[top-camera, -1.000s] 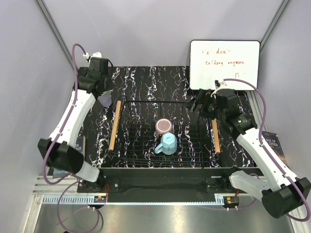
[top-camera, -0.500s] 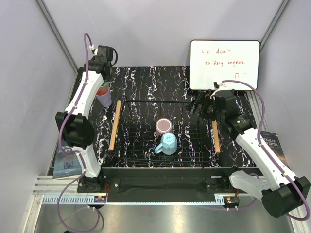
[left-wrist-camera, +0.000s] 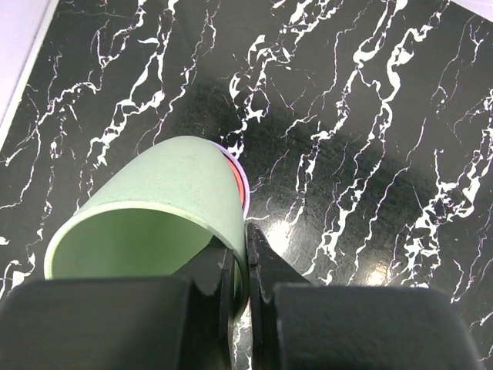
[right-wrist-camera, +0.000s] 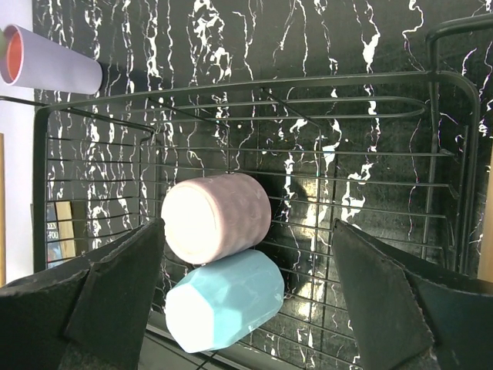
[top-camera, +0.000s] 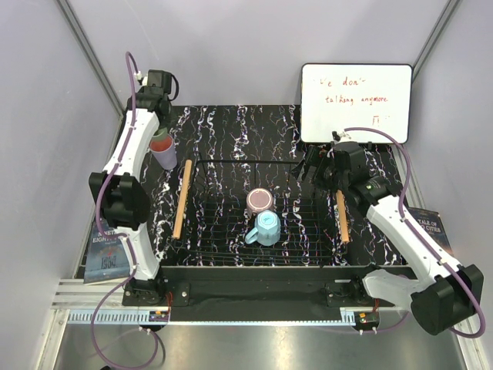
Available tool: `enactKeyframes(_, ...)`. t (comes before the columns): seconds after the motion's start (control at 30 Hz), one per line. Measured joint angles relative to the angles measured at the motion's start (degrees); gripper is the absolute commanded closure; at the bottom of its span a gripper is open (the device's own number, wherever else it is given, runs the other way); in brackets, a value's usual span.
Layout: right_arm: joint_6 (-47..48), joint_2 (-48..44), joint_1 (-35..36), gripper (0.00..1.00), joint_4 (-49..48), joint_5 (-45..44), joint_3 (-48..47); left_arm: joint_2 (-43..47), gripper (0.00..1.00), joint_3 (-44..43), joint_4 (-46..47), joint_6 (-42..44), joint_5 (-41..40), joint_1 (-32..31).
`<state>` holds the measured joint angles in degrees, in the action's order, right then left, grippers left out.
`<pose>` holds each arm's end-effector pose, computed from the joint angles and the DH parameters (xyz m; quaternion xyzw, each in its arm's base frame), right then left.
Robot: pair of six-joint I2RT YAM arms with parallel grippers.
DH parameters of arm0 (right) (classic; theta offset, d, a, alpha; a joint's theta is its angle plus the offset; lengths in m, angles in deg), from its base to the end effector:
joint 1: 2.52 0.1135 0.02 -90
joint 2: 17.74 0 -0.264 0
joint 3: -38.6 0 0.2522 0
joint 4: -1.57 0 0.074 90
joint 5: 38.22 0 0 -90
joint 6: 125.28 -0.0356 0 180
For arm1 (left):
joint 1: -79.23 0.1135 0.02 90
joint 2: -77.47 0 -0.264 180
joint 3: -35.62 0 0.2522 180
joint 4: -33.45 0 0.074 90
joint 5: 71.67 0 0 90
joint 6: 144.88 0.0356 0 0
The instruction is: Unload the cups from the dish rack
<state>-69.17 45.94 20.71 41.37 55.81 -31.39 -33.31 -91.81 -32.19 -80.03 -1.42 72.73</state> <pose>0.2241 0.0989 0.3174 0.0652 0.8780 0.2534 0.4007 0.4245 -0.0363 0.3515 -0.2088 0.9008 0.0604 0.3758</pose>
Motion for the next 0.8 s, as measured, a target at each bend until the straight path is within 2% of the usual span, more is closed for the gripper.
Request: enactKeyframes(0.8,0.0,1.29,0.0,0.04,-0.92,0.04,0.02,-4.59,1.0,3.63,1.11,-1.05,4.37,2.21)
